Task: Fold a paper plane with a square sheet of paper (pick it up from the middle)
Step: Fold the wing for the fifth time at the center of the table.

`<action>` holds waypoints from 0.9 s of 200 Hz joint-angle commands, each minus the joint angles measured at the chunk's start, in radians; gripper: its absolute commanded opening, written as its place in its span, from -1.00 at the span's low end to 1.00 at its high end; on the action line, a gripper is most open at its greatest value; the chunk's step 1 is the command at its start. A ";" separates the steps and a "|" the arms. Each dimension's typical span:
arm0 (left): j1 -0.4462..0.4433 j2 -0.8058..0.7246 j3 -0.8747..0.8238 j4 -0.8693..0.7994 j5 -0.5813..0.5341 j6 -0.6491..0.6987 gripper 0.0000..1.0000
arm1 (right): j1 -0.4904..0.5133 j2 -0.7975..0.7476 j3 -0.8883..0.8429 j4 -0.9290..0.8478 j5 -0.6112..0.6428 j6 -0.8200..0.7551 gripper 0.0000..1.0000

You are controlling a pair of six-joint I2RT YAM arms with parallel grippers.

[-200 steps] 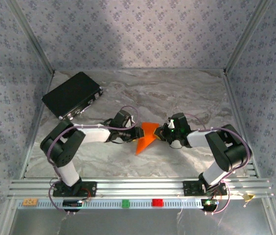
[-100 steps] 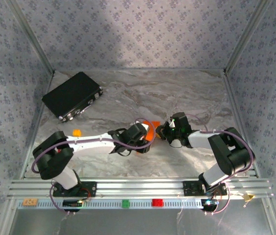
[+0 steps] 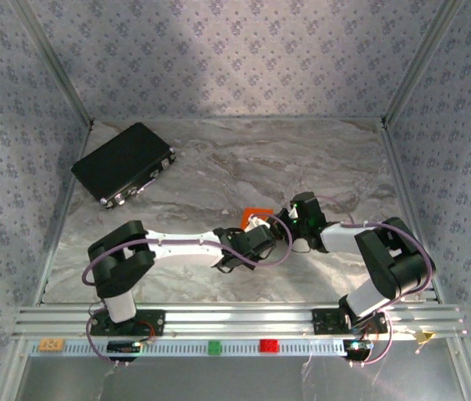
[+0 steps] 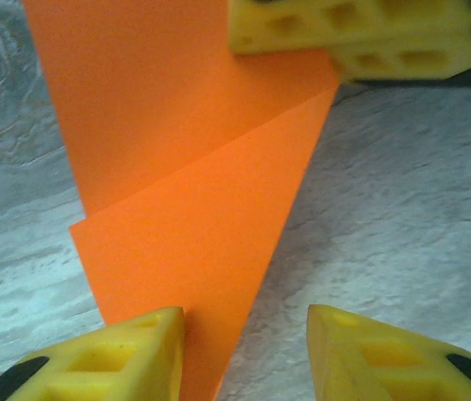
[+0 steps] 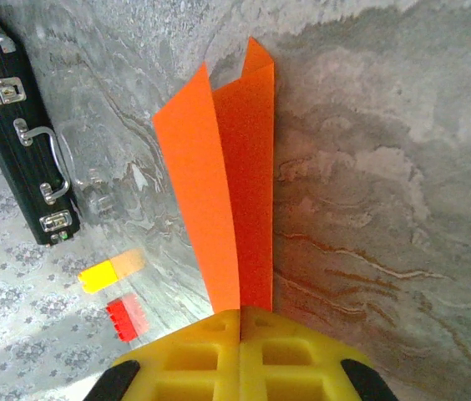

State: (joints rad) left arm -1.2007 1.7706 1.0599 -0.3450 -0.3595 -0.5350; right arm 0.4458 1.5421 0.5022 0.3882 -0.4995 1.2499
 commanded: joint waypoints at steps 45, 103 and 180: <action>-0.024 0.032 0.024 -0.075 -0.124 -0.009 -0.24 | 0.007 -0.025 0.024 -0.016 0.014 0.024 -1.00; -0.028 0.036 0.022 -0.072 -0.128 -0.006 -0.47 | 0.010 -0.025 0.025 -0.017 0.015 0.026 -1.00; -0.031 0.036 0.018 -0.075 -0.145 -0.011 -0.58 | 0.009 -0.027 0.029 -0.023 0.013 0.022 -1.00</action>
State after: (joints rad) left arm -1.2198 1.7901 1.0599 -0.3939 -0.4728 -0.5423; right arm 0.4477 1.5345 0.5079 0.3847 -0.4931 1.2652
